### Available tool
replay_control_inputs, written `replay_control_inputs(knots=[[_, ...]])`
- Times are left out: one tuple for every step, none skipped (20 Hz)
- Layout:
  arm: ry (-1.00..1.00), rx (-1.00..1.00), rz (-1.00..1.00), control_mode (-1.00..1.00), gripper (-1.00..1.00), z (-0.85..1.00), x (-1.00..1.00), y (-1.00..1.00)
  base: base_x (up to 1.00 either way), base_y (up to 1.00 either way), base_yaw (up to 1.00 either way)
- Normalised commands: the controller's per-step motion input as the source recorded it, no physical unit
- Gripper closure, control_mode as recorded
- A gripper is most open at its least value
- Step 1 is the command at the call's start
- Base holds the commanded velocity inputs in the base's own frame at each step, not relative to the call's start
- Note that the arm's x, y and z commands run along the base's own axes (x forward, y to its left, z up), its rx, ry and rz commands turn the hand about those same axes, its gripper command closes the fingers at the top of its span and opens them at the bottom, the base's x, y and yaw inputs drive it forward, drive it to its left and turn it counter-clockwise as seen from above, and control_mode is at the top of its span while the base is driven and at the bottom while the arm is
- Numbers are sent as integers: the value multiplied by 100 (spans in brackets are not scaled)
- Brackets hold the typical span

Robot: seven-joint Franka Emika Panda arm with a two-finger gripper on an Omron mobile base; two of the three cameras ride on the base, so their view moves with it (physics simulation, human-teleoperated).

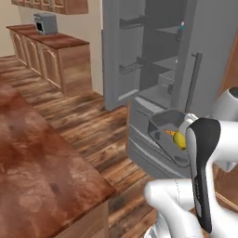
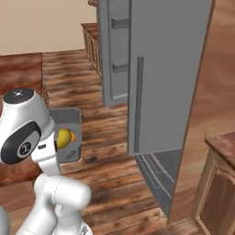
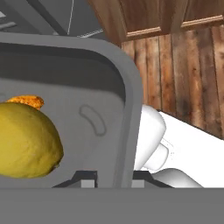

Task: Place the tupperware on the top shelf of the fridge. Make space for the tupperware among the existing items by rearranging them on the shelves if needed. Close the fridge door when finished.

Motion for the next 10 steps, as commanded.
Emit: replay_control_inputs(knots=[[0, 0, 0, 100, 100, 0, 0, 0, 5, -16, 50], [0, 0, 0, 100, 100, 0, 0, 0, 6, -32, 48], [0, 0, 0, 100, 100, 0, 0, 0, 1, -45, 45], [0, 0, 0, 100, 100, 0, 0, 0, 0, -52, 43], [0, 0, 0, 100, 100, 0, 0, 0, 0, -52, 43], [0, 0, 0, 100, 100, 0, 0, 0, 4, -47, 45], [0, 0, 0, 100, 100, 0, 0, 0, 11, -42, 46], [0, 0, 0, 100, 100, 0, 0, 0, 15, -45, 46], [0, 0, 0, 100, 100, 0, 0, 0, 14, -49, 43], [0, 0, 0, 100, 100, 0, 0, 0, 9, -55, 38]])
